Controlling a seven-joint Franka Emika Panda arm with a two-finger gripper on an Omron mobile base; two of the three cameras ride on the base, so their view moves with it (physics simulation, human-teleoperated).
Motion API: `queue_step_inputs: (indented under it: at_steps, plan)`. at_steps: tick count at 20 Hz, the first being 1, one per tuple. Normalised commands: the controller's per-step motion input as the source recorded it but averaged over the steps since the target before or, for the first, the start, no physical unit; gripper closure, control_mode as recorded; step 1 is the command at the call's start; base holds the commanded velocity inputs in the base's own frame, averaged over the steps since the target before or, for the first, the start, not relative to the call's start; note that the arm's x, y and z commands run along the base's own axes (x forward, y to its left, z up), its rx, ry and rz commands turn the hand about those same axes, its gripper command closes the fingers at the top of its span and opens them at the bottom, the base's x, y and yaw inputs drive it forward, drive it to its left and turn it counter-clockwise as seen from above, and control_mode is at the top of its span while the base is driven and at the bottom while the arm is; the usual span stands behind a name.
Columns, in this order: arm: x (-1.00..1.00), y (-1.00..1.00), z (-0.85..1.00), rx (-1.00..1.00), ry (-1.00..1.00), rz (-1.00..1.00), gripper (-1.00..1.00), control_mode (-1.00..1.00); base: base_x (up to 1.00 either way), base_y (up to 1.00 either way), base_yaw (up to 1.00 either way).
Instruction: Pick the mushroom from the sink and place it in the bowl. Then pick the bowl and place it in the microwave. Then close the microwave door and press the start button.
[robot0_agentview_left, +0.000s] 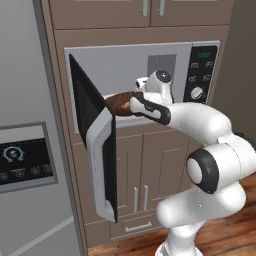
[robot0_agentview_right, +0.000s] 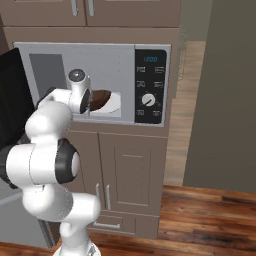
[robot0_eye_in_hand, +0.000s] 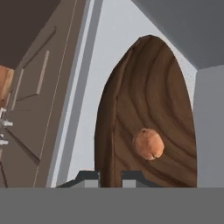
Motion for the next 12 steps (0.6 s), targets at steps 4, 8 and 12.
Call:
queue_step_inputs:
  at_steps: [4, 8, 12]
  plan:
    - [0.64, 0.0, -0.23, 0.0, 0.02, -0.04, 1.0, -1.0, 0.0, 0.0, 0.0]
    - [0.56, 0.0, -0.23, 0.0, 0.02, -0.02, 1.0, -1.0, 0.0, 0.0, 0.0]
    - [0.12, 0.0, -0.21, 0.0, 0.02, 0.0, 1.0, -1.0, 0.0, 0.0, 0.0]
